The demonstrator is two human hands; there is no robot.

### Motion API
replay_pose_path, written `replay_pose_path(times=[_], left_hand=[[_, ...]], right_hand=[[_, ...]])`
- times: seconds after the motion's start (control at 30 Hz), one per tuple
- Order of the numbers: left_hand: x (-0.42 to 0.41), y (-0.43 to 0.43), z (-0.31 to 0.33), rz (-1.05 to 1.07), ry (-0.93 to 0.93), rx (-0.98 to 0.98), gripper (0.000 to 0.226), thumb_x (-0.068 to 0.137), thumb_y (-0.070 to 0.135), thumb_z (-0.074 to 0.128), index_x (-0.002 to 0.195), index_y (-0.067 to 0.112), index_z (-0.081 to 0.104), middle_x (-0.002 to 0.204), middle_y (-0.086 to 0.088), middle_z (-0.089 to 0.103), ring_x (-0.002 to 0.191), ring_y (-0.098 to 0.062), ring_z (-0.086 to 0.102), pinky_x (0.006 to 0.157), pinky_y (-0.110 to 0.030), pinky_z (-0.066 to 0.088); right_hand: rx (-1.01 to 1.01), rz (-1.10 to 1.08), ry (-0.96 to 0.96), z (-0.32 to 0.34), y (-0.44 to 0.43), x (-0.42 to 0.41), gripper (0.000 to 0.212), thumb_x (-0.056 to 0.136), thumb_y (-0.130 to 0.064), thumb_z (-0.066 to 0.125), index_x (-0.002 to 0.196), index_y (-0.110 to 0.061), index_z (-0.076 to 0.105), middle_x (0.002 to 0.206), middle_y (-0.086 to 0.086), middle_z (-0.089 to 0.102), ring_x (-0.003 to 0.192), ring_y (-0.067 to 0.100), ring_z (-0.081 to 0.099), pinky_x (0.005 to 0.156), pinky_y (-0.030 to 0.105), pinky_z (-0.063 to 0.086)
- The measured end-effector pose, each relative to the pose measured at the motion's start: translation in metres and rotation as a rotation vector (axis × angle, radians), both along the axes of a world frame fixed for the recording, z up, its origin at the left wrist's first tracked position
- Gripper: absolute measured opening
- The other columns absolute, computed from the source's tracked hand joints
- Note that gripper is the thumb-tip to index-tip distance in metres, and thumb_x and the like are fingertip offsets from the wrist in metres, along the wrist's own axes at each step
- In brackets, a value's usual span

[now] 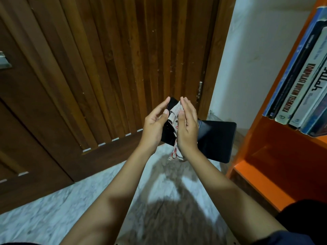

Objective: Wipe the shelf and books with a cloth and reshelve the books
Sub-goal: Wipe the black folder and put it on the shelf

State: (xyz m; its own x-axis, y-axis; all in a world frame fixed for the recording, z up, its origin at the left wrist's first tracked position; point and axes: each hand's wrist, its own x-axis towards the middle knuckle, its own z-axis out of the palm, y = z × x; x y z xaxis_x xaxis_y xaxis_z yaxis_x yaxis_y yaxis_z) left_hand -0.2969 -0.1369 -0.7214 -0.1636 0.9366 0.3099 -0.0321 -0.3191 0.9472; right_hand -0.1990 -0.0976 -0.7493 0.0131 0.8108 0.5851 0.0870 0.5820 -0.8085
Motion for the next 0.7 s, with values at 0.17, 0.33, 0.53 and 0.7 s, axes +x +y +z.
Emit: replay_pose_path(times=[0.17, 0.33, 0.53, 0.7], left_hand=[[-0.009, -0.002, 0.008, 0.016, 0.023, -0.007, 0.038, 0.097, 0.012, 0.048, 0.135, 0.014, 0.048, 0.14, -0.006, 0.05, 0.131, -0.019, 0.045, 0.111, -0.039, 0.036], [-0.022, 0.003, 0.009, 0.058, 0.019, -0.018, 0.032, 0.098, 0.017, 0.047, 0.124, 0.032, 0.057, 0.138, -0.007, 0.052, 0.13, -0.026, 0.046, 0.109, -0.053, 0.035], [-0.019, 0.001, 0.021, 0.004, 0.012, -0.02, 0.033, 0.098, 0.011, 0.046, 0.129, 0.018, 0.054, 0.13, -0.003, 0.058, 0.117, -0.016, 0.058, 0.096, -0.031, 0.05], [-0.021, 0.004, 0.032, -0.068, 0.017, -0.083, 0.029, 0.097, 0.014, 0.048, 0.121, 0.025, 0.059, 0.125, -0.006, 0.061, 0.107, -0.022, 0.063, 0.077, -0.026, 0.055]], right_hand=[[0.079, 0.12, -0.147, -0.003, 0.001, 0.004, 0.038, 0.1, -0.018, 0.042, 0.137, -0.017, 0.046, 0.148, -0.004, 0.035, 0.142, 0.011, 0.024, 0.11, 0.013, 0.024], [0.246, 0.192, -0.399, -0.021, 0.0, 0.009, 0.041, 0.097, -0.02, 0.044, 0.138, -0.012, 0.044, 0.15, 0.001, 0.033, 0.143, 0.012, 0.022, 0.118, 0.045, 0.019], [0.059, 0.099, -0.345, -0.022, 0.002, 0.014, 0.051, 0.1, -0.032, 0.041, 0.145, -0.037, 0.018, 0.156, -0.014, 0.006, 0.146, 0.007, 0.006, 0.117, 0.051, 0.017], [0.011, 0.034, -0.32, -0.008, 0.008, 0.017, 0.052, 0.096, -0.037, 0.043, 0.142, -0.042, 0.018, 0.145, -0.009, 0.025, 0.141, 0.011, 0.019, 0.115, 0.045, 0.021]])
